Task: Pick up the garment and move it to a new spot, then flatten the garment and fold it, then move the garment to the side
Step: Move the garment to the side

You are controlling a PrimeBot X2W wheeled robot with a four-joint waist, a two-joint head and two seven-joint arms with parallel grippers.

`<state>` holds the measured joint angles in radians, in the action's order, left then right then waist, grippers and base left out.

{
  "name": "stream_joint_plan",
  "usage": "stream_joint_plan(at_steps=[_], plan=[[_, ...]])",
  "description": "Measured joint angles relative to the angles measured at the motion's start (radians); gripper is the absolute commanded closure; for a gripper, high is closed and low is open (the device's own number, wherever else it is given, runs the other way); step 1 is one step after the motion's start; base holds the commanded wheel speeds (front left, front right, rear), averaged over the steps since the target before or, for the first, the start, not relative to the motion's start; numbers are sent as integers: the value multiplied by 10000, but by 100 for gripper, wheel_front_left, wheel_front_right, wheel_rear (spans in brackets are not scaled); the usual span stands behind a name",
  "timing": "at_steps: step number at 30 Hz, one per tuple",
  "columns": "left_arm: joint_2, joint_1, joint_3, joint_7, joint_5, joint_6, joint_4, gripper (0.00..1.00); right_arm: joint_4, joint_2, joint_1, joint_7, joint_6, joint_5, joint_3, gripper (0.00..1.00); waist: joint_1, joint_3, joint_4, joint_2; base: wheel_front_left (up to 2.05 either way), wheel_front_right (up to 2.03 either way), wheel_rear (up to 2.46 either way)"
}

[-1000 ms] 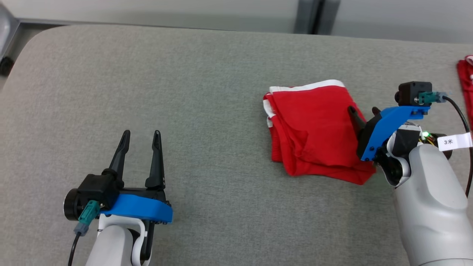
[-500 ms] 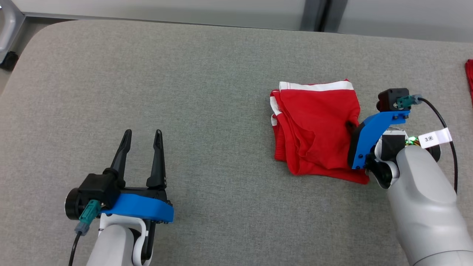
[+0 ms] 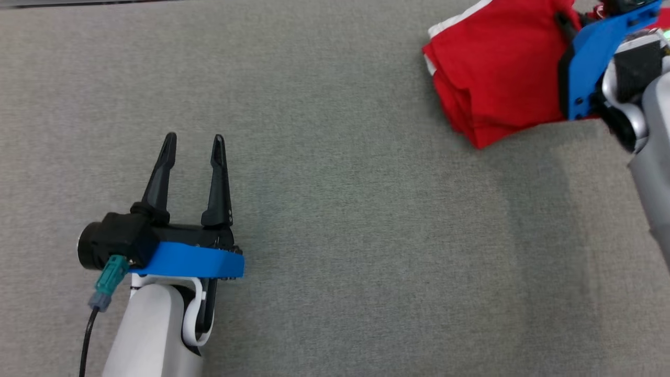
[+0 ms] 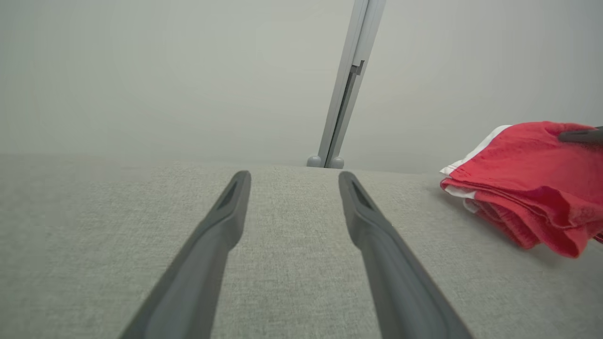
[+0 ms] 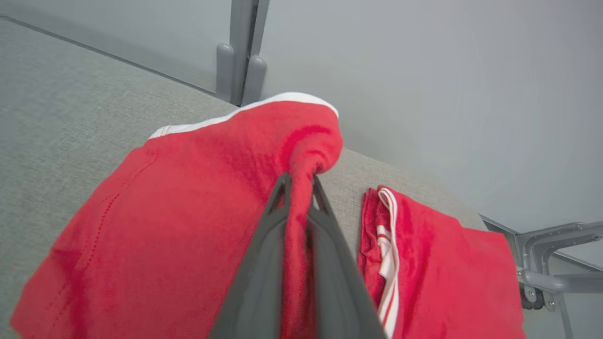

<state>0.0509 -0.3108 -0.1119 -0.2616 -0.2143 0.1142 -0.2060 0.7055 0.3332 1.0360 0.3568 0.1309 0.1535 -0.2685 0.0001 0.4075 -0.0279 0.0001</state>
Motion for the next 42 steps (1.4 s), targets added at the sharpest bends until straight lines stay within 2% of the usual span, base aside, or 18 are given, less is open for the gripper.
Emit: stream_joint_plan(at_steps=[7, 13, 19, 27, 28, 29, 36, 39, 42], plan=[[265, -626, -150, -2, 236, 27, 318, 0, -502, 1471, 724, -717, 0, -184, -142, 100, 0, 1008, -836, 0, 0, 0, 0], [533, -1218, -491, 17, 397, 92, 470, 0, -316, 2259, 835, -1540, 0, -349, 911, 100, 2, 1927, -1259, 1, 0, 0, 0], [746, -1807, -805, 115, 422, 98, 838, 0, -84, 2759, 742, -2406, 0, -1035, 2088, 100, -1, 2596, -1307, 0, 0, 0, 0], [930, -1995, -1032, 297, 470, 115, 1360, 0, 274, 2742, 236, -3024, 0, -2176, 3799, 100, -2, 3063, -1134, -2, 0, 0, 0], [938, -1996, -1051, 313, 472, 115, 1398, 0, 299, 2721, 202, -3133, 0, -2385, 3988, 27, -2, 3084, -1106, -2, 0, 0, 0], [941, -1996, -1076, 314, 470, 115, 1409, 0, 316, 2675, 162, -3244, 0, -2568, 4172, 0, -2, 3083, -1074, -1, 0, 0, 0], [940, -1975, -1179, 309, 389, 96, 1055, 0, 77, 2042, 10, -4297, 0, -3634, 4629, 0, 1, 2660, -876, 0, 0, 0, 0], [922, -1723, -1156, 228, 265, 94, 688, 0, 46, 1570, -14, -4625, 0, -3685, 4349, 0, 2, 2188, -753, 1, 0, 0, 0], [828, -1432, -1131, 127, 100, 86, 307, 0, -29, 1016, -239, -5102, 0, -3210, 4136, 0, 0, 1547, -602, 0, 0, 0, 0]])
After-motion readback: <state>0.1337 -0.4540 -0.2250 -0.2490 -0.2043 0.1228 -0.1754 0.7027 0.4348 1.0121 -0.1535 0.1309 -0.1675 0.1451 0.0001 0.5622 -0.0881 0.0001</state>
